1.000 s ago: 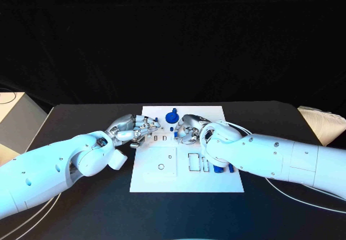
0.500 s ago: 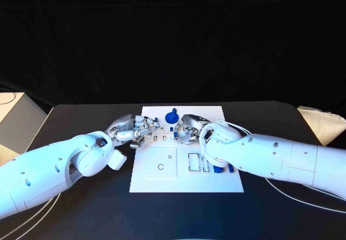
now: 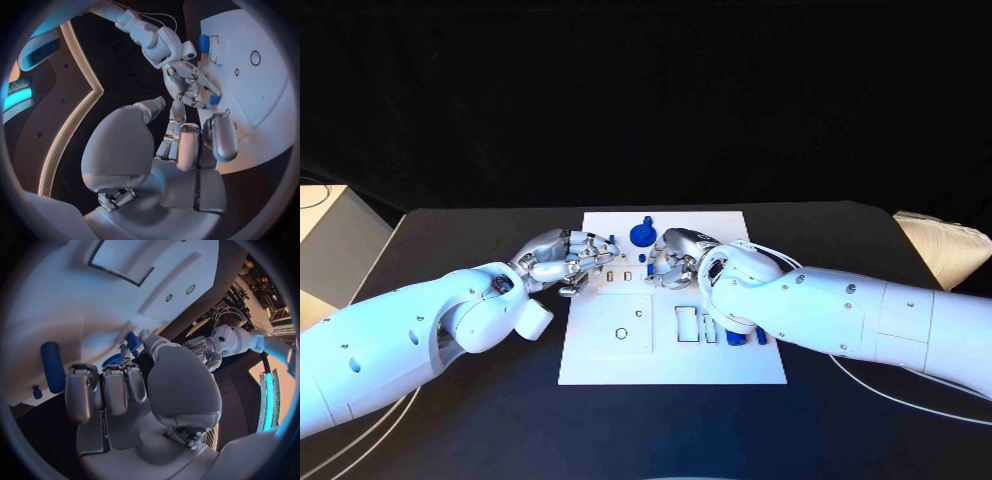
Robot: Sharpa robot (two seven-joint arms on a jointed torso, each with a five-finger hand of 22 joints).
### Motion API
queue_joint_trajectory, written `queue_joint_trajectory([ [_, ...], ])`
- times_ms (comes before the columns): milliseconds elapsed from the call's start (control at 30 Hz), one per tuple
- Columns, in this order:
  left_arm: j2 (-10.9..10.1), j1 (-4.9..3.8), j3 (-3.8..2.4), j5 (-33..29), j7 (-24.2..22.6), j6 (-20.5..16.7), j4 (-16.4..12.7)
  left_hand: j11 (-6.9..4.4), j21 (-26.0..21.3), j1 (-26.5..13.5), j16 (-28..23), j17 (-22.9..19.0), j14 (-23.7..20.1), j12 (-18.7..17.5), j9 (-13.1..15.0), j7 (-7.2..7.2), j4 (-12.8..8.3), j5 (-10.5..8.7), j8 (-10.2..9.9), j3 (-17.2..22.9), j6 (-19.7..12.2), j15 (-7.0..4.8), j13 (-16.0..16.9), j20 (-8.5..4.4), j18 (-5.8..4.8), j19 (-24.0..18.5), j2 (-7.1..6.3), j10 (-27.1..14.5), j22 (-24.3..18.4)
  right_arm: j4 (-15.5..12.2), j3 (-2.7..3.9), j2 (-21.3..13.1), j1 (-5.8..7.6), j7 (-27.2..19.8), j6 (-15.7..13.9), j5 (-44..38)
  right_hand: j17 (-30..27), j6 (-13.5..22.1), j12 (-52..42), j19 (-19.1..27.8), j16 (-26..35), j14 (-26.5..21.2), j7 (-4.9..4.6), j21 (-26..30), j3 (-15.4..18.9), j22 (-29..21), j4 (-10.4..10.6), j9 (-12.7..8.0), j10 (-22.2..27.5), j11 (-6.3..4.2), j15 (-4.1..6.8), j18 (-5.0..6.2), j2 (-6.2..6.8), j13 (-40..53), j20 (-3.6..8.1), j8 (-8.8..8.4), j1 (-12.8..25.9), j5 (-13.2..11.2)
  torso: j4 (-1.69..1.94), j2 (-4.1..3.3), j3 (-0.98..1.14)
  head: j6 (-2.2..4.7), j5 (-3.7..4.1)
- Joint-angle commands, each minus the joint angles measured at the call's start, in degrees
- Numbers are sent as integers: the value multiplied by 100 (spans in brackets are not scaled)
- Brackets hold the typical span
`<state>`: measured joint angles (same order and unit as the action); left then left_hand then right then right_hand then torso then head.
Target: Assemble the parts on the task board
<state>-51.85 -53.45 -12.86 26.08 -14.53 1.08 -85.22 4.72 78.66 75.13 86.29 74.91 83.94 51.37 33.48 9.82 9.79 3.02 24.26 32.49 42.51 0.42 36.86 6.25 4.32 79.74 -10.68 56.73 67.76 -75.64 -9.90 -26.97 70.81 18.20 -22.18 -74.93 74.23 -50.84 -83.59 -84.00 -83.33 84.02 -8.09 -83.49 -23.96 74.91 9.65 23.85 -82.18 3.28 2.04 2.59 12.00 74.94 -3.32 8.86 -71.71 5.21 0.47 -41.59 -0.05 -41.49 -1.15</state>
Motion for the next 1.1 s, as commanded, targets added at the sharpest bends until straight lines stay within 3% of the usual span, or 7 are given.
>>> queue_joint_trajectory([
  [33,9,1,-1,-25,-25,122,-4,14,-34,43,-22,1183,355,-40,-9,7,-43,-17,-25,-4,9,43,-6,-16,32,-39,-1,19,-6,-9,1,-15,-1,11,-76,-63,-6,49,28,-464,22,280,-13,31,56,701,3,-11,62,7,-51,-82,23,729,-38,-13,28,-35,4,0,0,6,-3],
  [167,12,1,-1,-22,-26,134,4,18,-61,40,-60,1151,330,-88,-29,10,-45,-18,-48,-10,-1,46,-43,-14,41,-62,-11,-8,-52,-51,1,-69,-1,-29,-205,-53,-11,152,60,-461,28,277,-46,45,218,689,61,-30,107,35,-76,-80,43,695,-57,-43,19,-87,6,4,2,3,-8],
  [333,28,1,-1,31,-3,102,28,44,-74,-7,-108,1110,298,-294,-96,21,-35,-18,-157,-68,-151,66,-188,2,41,-68,-98,-180,-63,-215,4,-199,5,-168,-509,94,-40,741,176,-449,53,265,-145,94,1669,646,729,-166,275,126,-155,-69,33,558,-134,-347,-463,-220,8,6,4,11,-17],
  [567,84,0,-1,360,318,-216,82,76,-73,-235,-163,1061,264,-267,-26,33,114,-18,9,-269,-64,97,-214,34,41,-63,-81,-305,-62,-533,38,-454,81,-375,-883,363,-55,738,193,-447,62,259,-165,106,1933,637,744,-165,298,145,-169,-67,103,531,-146,-373,-297,-227,-10,20,2,37,-22],
  [667,124,-2,-1,564,571,-452,99,57,-32,-366,-118,1093,297,-61,34,10,228,-20,132,-399,-67,82,-134,27,28,-20,-53,-232,8,-641,62,-596,150,-534,-990,574,-60,670,190,-447,67,259,-176,108,2265,637,737,-157,300,156,-181,-66,-80,528,-161,-362,-308,-114,-21,32,3,53,-25],
  [900,306,-94,-3,1211,1525,-752,199,-27,109,-792,134,1296,467,1011,200,-86,673,-17,546,-796,-8,5,691,-38,-17,120,37,178,238,-698,125,-1013,372,-1678,-881,2066,-284,384,287,-394,195,198,-157,323,2047,407,692,-96,454,142,-171,-13,-571,410,-164,-170,-439,45,-32,93,9,69,-16],
  [1100,491,-348,-1,1605,2289,-847,348,-98,174,-698,258,1404,546,1846,222,-149,641,-13,697,-767,3,-63,1715,-82,-40,196,200,979,346,-614,163,-1309,526,-2329,-760,3129,-428,438,506,-323,307,153,-163,594,1971,129,670,-85,781,148,-176,43,-670,156,-183,-104,-556,340,-61,171,36,26,-88],
])
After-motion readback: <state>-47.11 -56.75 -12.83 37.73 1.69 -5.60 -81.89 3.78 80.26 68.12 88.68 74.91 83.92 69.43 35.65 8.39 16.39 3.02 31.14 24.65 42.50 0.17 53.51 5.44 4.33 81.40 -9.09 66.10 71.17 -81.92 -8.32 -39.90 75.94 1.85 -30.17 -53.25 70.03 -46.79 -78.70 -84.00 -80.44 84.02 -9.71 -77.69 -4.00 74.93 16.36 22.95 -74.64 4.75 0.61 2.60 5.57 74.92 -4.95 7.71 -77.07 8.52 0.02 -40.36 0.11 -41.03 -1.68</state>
